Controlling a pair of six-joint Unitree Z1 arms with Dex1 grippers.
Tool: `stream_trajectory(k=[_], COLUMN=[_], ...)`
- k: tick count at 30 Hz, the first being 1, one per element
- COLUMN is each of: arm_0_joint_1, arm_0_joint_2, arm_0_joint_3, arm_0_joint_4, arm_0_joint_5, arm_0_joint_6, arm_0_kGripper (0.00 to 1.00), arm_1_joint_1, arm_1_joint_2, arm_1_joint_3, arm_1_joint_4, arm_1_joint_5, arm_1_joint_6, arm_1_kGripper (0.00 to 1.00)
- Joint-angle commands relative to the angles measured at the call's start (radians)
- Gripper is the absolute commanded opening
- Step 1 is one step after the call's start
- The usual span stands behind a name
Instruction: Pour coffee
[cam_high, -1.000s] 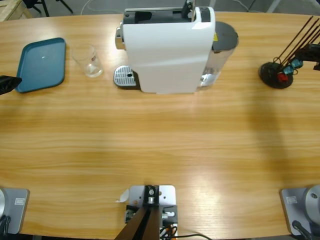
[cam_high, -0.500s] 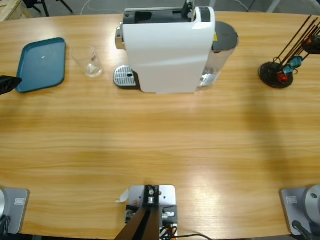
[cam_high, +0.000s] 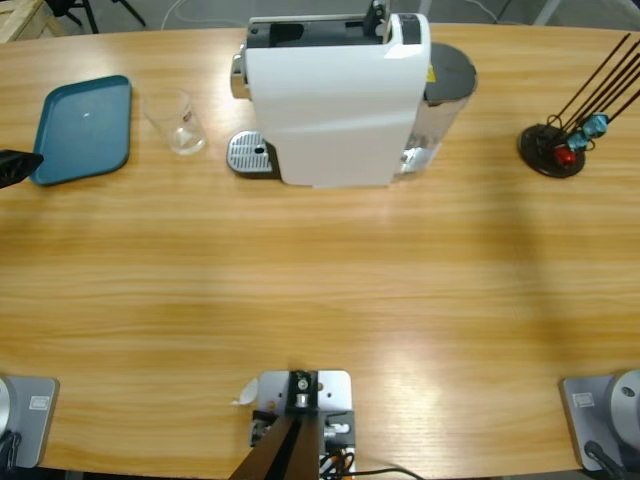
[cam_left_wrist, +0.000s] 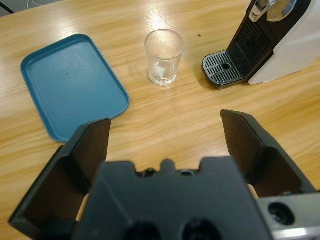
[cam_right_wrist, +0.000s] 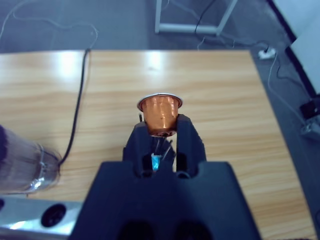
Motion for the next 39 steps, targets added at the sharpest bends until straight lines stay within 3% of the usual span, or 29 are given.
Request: stream_trajectory(k=[1,7,14,27,39], arm_0_joint_1=[-0.006,-0.006,-0.006,-0.007,-0.006], arm_0_joint_2=[0.029,0.027,0.028,0.035,0.043], arm_0_joint_3=[0.04,0.041,0.043,0.045,0.045], arm_0_joint_4=[-0.021,-0.021,-0.024,-0.026,-0.029], arm_0_joint_5=[0.018,0.018,0.018,0.018,0.018], arm_0_joint_6=[-0.011,-0.011,-0.011,-0.011,-0.011], arm_0_kGripper=[0.945,0.945,0.941,0.941,0.941], arm_1_joint_1=[0.193,0.491,0.671,0.679,0.533], arm_1_joint_2=[-0.056,-0.057,0.115,0.62,0.733], arm_1_joint_3=[-0.064,-0.167,-0.344,-0.78,-0.852], arm_1_joint_4=[0.048,0.26,0.377,0.381,0.386], arm_1_joint_5=[0.054,0.474,0.661,0.749,0.748], arm_1_joint_6=[-0.347,-0.6,-0.682,-0.826,-0.903], arm_1_kGripper=[0.0,0.0,0.0,0.0,0.0])
